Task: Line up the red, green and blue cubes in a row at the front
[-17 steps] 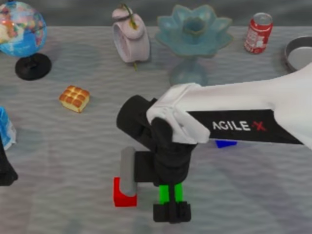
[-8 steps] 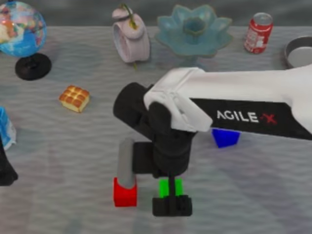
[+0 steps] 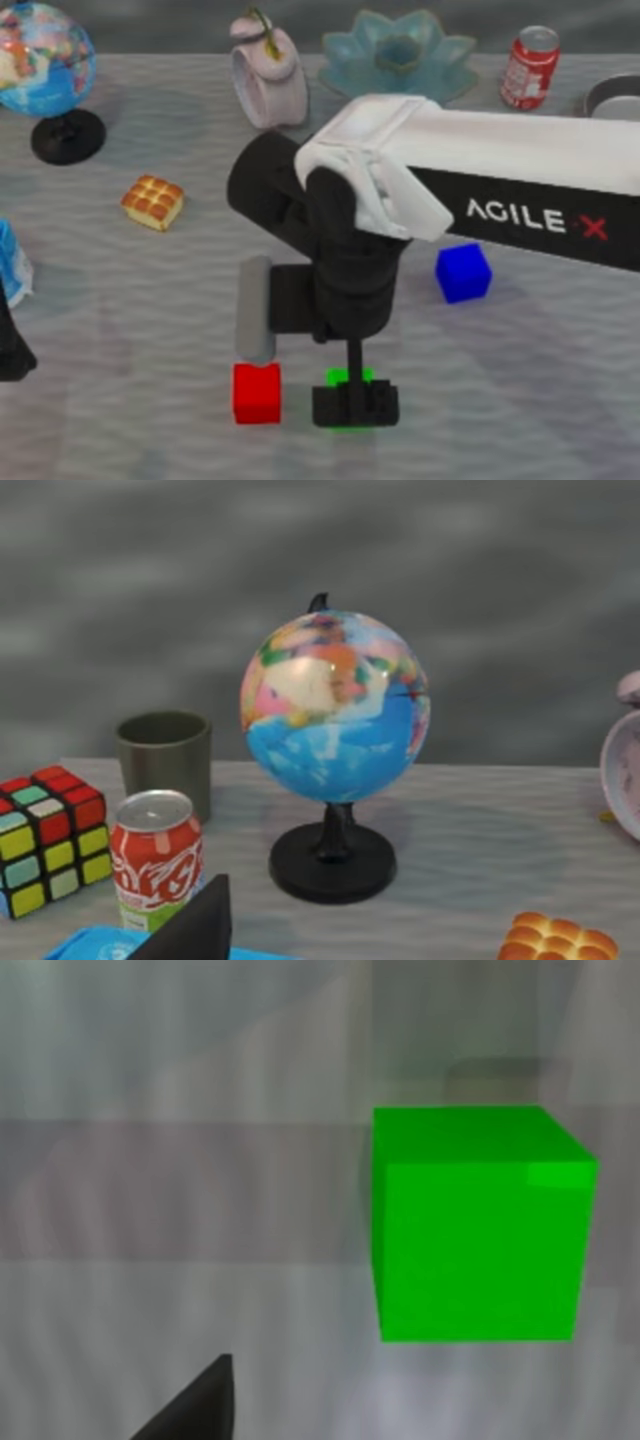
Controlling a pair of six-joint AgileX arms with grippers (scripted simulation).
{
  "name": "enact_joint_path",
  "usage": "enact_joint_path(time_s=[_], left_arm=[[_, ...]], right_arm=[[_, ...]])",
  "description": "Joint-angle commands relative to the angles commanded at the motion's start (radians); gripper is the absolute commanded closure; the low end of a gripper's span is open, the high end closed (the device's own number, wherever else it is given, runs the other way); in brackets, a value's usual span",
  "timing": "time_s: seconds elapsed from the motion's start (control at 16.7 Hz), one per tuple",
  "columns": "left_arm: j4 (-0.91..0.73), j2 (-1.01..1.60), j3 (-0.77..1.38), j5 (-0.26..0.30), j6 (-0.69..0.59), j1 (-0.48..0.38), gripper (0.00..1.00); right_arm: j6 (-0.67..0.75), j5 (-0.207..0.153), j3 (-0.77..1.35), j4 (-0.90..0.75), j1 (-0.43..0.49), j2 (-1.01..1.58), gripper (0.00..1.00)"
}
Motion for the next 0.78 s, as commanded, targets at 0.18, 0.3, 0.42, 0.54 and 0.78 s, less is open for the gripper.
enact_joint_path(time_s=[0.18,0.3,0.42,0.54,0.78], left_arm=[[0.000,0.000,0.000,0.000,0.000,0.000,0.00],[0.000,0.000,0.000,0.000,0.000,0.000,0.00],[0.000,0.000,0.000,0.000,0.000,0.000,0.00],[0.000,0.000,0.000,0.000,0.000,0.000,0.00],[0.000,0.000,0.000,0.000,0.000,0.000,0.00]], right_arm=[[0.036,0.001,0.013,-0.004,-0.019,0.012,0.00],[0.110,0.001,0.035,-0.009,-0.058,0.031,0.00],[0.223,0.001,0.059,-0.016,-0.114,0.054,0.00],[0.369,0.001,0.083,-0.023,-0.180,0.078,0.00],[0.684,0.000,0.130,-0.035,-0.317,0.126,0.00]])
